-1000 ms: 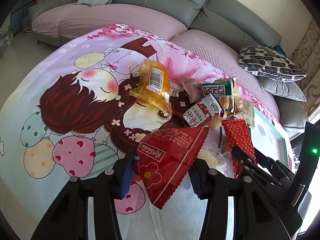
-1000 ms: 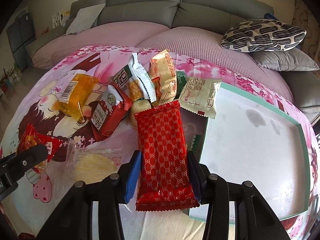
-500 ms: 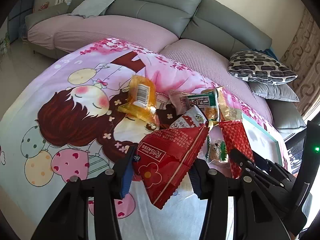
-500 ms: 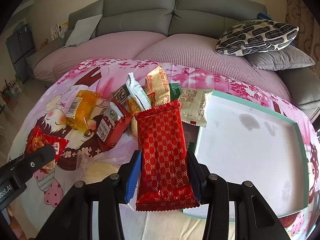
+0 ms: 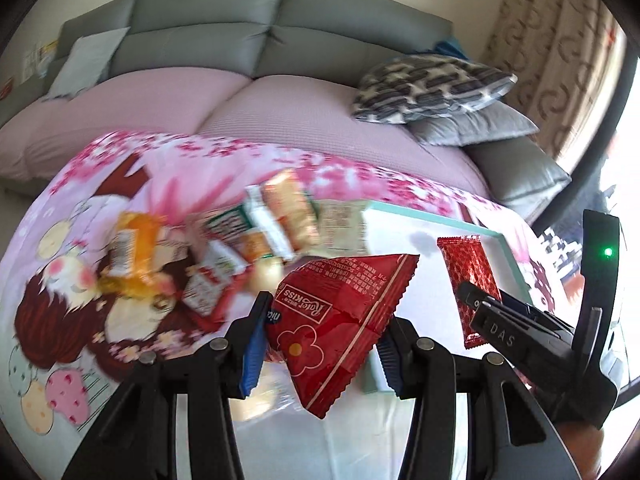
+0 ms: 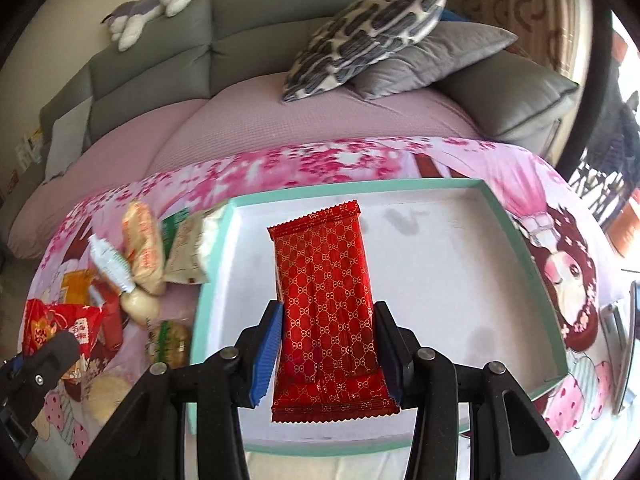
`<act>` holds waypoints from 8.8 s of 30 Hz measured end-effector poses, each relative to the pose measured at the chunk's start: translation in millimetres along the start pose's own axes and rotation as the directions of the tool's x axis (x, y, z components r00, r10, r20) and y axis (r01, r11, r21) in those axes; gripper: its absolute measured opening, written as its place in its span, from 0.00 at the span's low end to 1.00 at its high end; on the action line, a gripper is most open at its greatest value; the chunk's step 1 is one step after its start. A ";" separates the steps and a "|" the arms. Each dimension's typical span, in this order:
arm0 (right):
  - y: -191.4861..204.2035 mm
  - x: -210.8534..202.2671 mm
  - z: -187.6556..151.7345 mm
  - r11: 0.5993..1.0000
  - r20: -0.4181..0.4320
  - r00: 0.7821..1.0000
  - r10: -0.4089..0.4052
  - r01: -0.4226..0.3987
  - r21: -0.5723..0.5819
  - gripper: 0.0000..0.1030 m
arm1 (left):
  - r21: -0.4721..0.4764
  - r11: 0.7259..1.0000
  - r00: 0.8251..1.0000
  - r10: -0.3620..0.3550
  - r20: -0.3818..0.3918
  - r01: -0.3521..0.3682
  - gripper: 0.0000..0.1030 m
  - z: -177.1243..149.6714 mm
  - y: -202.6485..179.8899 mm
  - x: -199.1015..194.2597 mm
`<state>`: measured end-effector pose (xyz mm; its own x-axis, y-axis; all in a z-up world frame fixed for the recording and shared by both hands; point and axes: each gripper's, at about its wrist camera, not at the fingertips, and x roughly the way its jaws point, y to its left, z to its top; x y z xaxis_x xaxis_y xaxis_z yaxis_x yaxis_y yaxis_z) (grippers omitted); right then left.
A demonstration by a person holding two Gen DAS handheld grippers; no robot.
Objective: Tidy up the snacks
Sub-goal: 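Carry both red packs over the tray and open both grippers to drop them, then move both tools back toward the snack pile beside the tray, then grasp the bagged round bun with the left gripper while the right gripper grasps the green-labelled cookie, then carry the bun and cookie over the tray and open both grippers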
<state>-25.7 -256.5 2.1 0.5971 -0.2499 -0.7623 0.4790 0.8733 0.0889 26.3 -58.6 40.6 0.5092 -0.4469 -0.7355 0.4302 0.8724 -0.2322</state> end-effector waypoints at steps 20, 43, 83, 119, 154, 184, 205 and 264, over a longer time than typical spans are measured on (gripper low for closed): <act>-115.0 0.7 2.0 0.950 -0.033 0.990 -0.135 0.138 0.281 0.46 | 0.217 0.965 0.986 -0.129 -0.108 0.150 0.49 -1.0 -98.0 65.0; -111.1 43.6 -8.2 0.954 -0.176 0.979 -0.106 0.150 0.259 0.52 | 0.240 0.966 0.981 -0.052 -0.189 0.098 0.49 -16.0 -96.9 101.8; -101.5 28.8 -1.8 0.965 -0.074 0.991 -0.110 0.125 0.231 1.00 | 0.172 0.981 0.985 -0.062 -0.160 0.090 0.97 -8.9 -80.6 92.4; 54.1 0.7 -16.2 0.976 -0.048 0.991 0.126 -0.133 -0.175 1.00 | -0.336 0.917 0.975 0.181 -0.126 -0.214 0.97 -1.8 114.1 18.7; 97.3 11.7 -46.7 0.927 -0.099 0.992 0.076 -0.107 -0.359 1.00 | -0.358 0.924 0.950 0.019 -0.313 -0.136 0.97 -40.6 101.0 71.3; 98.1 12.2 -46.8 0.924 -0.094 0.993 0.072 -0.102 -0.368 1.00 | -0.397 0.914 0.955 -0.041 -0.293 -0.082 0.60 -40.9 99.3 66.1; 127.5 15.7 -53.5 0.875 -0.107 0.969 0.225 -0.249 -0.415 1.00 | -0.531 0.843 0.972 -0.041 -0.229 -0.090 0.60 -34.5 141.5 51.2; 147.0 30.5 -49.0 0.880 -0.076 0.977 0.197 -0.210 -0.426 0.52 | -0.621 0.783 0.987 -0.080 -0.141 -0.025 0.60 -30.9 158.3 33.5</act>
<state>31.4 -115.3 -39.4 0.6289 -0.0404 -0.7764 0.0219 0.9992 -0.0342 88.4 70.7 -40.5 0.3631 -0.4829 -0.7969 -0.1387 0.8177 -0.5587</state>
